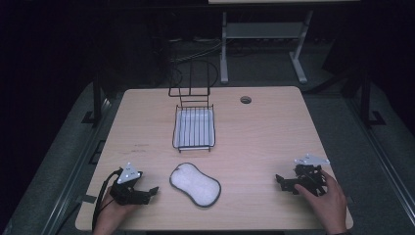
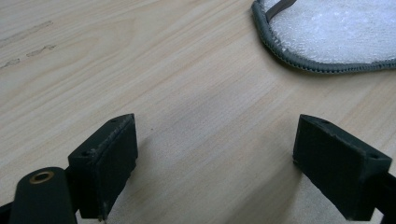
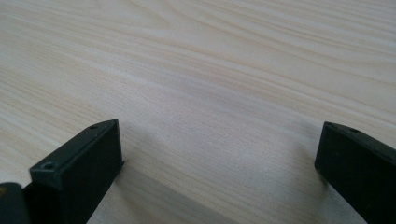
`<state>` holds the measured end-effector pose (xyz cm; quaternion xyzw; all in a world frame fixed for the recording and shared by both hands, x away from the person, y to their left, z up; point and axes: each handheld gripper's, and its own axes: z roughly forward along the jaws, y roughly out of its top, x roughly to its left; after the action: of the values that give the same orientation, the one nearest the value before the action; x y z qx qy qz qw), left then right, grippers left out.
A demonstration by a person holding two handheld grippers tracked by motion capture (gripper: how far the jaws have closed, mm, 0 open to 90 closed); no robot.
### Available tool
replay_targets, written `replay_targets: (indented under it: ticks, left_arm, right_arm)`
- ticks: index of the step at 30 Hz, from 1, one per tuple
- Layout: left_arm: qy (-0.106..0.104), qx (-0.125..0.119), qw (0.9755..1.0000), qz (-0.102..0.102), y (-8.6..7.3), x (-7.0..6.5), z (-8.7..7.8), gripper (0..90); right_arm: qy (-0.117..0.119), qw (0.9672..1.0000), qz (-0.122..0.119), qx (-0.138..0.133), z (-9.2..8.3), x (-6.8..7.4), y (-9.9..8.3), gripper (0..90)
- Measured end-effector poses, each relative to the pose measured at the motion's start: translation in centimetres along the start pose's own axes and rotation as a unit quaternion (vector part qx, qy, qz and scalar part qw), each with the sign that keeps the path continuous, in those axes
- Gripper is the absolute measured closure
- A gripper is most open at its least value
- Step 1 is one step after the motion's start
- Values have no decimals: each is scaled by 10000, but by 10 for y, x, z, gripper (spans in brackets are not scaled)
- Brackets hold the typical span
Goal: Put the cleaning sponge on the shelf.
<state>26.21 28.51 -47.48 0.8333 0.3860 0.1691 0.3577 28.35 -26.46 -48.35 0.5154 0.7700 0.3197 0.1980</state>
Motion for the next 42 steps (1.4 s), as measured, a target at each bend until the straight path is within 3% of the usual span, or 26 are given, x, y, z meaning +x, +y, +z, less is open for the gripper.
replay_targets:
  ticks: [10, 14, 19, 26, 32, 42]
  left_arm:
    - [36, 28, 10000, -72, 1, 0, -2, 169]
    - [-53, 32, 10000, -76, 4, -1, -7, 302]
    - [-240, -47, 9997, -37, 12, -5, -14, 567]
    - [-502, -80, 9986, -154, 23, -8, -17, 896]
    - [-724, -120, 9971, -204, 32, -11, -16, 898]
    - [-926, -171, 9955, -93, 48, -19, -3, 898]
  right_arm:
    - [1, 10000, 2, 3, 0, 0, 0, 2]
    - [1, 10000, -1, 3, 0, 0, 0, 2]
    - [1, 10000, -2, 2, 0, 0, 0, 2]
    - [1, 10000, 6, 5, 0, 0, 0, 2]
    - [3, 10000, 9, -4, 0, 0, 0, 2]
    - [0, 10000, -4, -7, 0, 0, 0, 2]
